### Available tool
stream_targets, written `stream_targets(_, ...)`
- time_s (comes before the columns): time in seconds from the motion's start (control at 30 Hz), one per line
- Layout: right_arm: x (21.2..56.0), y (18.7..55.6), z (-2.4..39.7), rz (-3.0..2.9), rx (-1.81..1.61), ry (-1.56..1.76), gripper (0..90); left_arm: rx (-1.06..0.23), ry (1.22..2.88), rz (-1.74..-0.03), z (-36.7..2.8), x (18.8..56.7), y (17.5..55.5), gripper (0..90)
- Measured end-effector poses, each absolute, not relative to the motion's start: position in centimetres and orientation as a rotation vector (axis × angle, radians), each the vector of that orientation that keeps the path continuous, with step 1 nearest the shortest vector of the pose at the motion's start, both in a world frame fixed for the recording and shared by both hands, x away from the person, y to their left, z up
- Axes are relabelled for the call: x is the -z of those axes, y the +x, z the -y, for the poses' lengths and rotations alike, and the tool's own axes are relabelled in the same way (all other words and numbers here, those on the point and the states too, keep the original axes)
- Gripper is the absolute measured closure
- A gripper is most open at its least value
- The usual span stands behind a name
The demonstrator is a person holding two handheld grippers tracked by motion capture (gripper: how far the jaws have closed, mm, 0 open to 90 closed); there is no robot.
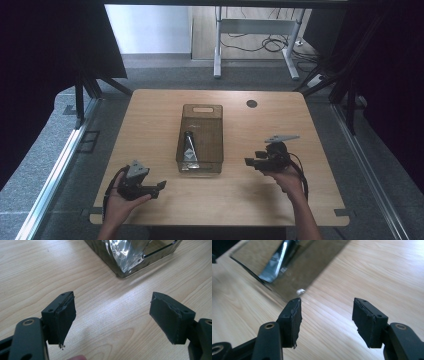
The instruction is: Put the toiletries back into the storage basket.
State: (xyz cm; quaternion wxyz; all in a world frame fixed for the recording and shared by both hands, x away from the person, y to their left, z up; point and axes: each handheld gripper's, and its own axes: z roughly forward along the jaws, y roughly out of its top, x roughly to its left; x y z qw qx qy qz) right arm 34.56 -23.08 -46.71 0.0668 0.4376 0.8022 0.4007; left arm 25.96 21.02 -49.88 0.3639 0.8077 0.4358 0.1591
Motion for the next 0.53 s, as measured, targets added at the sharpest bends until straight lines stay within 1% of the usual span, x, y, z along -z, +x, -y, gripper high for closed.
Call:
stream_targets(0.27, 48.8, 33.0, 25.8, -2.365, -1.186, 1.346, 42.2, -0.408, 2.093, -1.120, -20.5, 50.1, 25.9, 21.2)
stream_targets(0.47, 48.7, 32.8, 26.3, -2.343, -1.201, 1.338, 42.0, -0.407, 2.093, -1.113, -20.5, 50.1, 25.9, 21.2)
stream_targets(0.53, 48.8, 32.7, 26.3, -2.339, -1.201, 1.337, 40.7, -0.407, 2.090, -1.109, -20.6, 50.0, 25.9, 21.2)
